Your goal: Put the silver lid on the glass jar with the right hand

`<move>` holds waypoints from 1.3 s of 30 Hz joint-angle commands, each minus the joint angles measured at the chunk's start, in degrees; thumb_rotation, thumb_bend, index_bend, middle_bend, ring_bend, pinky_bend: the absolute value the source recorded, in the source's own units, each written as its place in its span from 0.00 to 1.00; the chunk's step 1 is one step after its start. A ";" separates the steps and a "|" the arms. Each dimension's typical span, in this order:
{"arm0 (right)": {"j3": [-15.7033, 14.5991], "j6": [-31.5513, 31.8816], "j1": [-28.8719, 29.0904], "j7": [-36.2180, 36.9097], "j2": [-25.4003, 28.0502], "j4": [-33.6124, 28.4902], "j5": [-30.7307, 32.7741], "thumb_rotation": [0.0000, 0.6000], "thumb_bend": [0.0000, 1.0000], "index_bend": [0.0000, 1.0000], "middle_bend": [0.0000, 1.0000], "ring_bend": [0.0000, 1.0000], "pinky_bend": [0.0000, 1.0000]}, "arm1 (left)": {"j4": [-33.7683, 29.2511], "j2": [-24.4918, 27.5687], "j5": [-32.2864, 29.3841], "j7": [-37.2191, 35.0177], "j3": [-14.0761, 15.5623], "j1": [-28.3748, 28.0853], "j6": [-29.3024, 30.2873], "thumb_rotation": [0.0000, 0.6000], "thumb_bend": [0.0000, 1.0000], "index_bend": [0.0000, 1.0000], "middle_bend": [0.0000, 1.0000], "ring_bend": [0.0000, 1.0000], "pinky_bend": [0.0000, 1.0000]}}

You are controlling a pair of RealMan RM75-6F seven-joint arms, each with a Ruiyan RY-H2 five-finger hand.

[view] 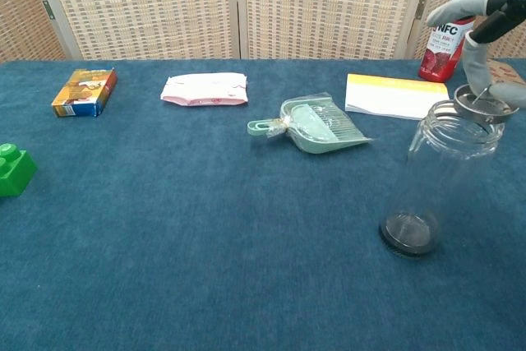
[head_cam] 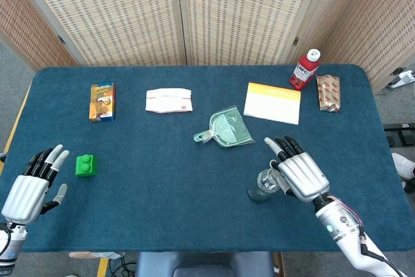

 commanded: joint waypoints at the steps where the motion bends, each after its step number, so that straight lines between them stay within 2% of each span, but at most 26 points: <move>1: -0.14 -0.16 0.20 -0.11 -0.30 0.20 0.16 1.00 0.57 0.61 0.04 0.00 0.00 | -0.05 0.07 0.08 -0.08 0.00 0.07 0.16 1.00 0.42 0.00 0.00 0.00 0.07; 20: -1.46 0.15 0.82 -1.18 -1.03 -0.06 0.10 1.00 0.56 0.61 0.03 0.00 0.00 | -0.26 0.43 0.20 -0.08 -0.14 0.46 0.88 1.00 0.42 0.00 0.00 0.00 0.07; 30: -2.46 0.81 -0.69 1.97 1.01 0.61 -2.40 1.00 0.43 0.55 0.00 0.00 0.00 | -0.26 0.13 -0.18 0.85 -0.23 0.32 0.26 1.00 0.42 0.00 0.00 0.00 0.07; 39: -2.39 -0.76 -0.21 3.25 1.28 1.76 -1.71 1.00 0.40 0.52 0.00 0.00 0.00 | -0.26 0.10 -0.26 0.83 -0.29 0.29 0.18 1.00 0.42 0.00 0.00 0.00 0.07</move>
